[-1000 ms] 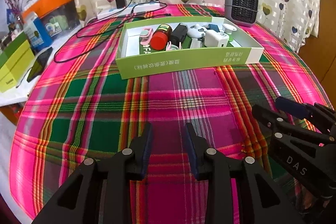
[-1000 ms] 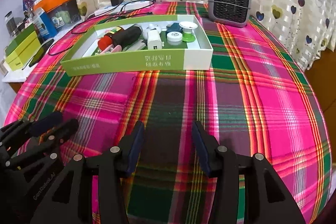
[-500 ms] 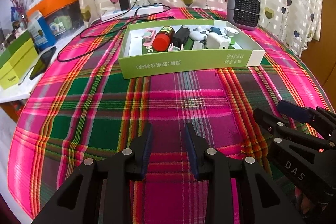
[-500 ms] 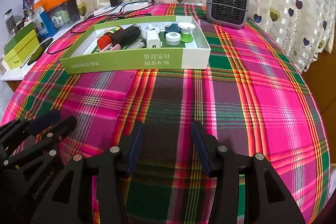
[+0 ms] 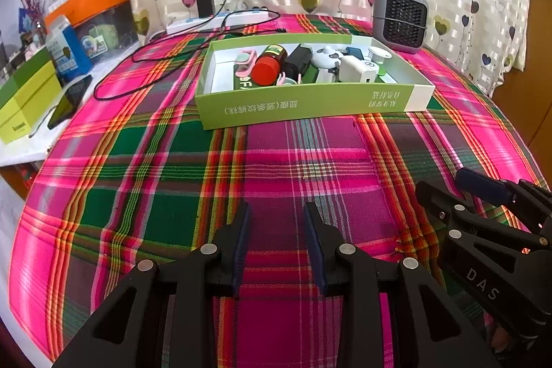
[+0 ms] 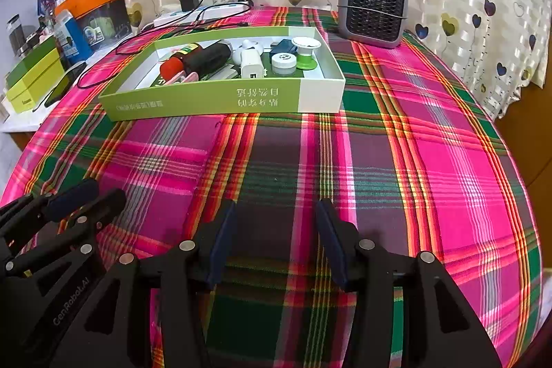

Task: Organize rigid objects

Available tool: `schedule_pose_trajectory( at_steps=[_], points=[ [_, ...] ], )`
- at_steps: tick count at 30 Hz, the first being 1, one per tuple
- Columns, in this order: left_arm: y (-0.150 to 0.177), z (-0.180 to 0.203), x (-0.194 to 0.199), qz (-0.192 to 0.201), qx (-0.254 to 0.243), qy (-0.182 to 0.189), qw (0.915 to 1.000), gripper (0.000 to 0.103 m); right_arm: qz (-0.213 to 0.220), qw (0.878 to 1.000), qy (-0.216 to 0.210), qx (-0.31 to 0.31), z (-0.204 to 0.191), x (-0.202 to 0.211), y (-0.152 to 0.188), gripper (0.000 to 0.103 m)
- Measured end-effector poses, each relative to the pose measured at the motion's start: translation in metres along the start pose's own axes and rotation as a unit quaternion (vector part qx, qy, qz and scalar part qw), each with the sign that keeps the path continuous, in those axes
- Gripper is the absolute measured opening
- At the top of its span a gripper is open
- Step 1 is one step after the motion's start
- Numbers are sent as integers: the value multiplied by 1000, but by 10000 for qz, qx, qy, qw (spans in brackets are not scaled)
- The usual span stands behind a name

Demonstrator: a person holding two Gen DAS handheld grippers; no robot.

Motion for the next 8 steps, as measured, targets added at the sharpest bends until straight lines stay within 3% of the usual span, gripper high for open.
schedule_pose_trajectory(
  at_steps=[8],
  points=[
    [0,0,0,-2,-8,-4,10000,30,-2,10000,0,2,0,0,0,50]
  ],
)
Point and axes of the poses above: each gripper's, at about its wrist camera, not at the fingertips, and x roughly against the way its jaws point, z to its right, y to its underside, the point moved 1 cm from there along -x, roughly the way its jaws point, and after that the axes turned 2 degrees about -x, right-handed, at the moved point
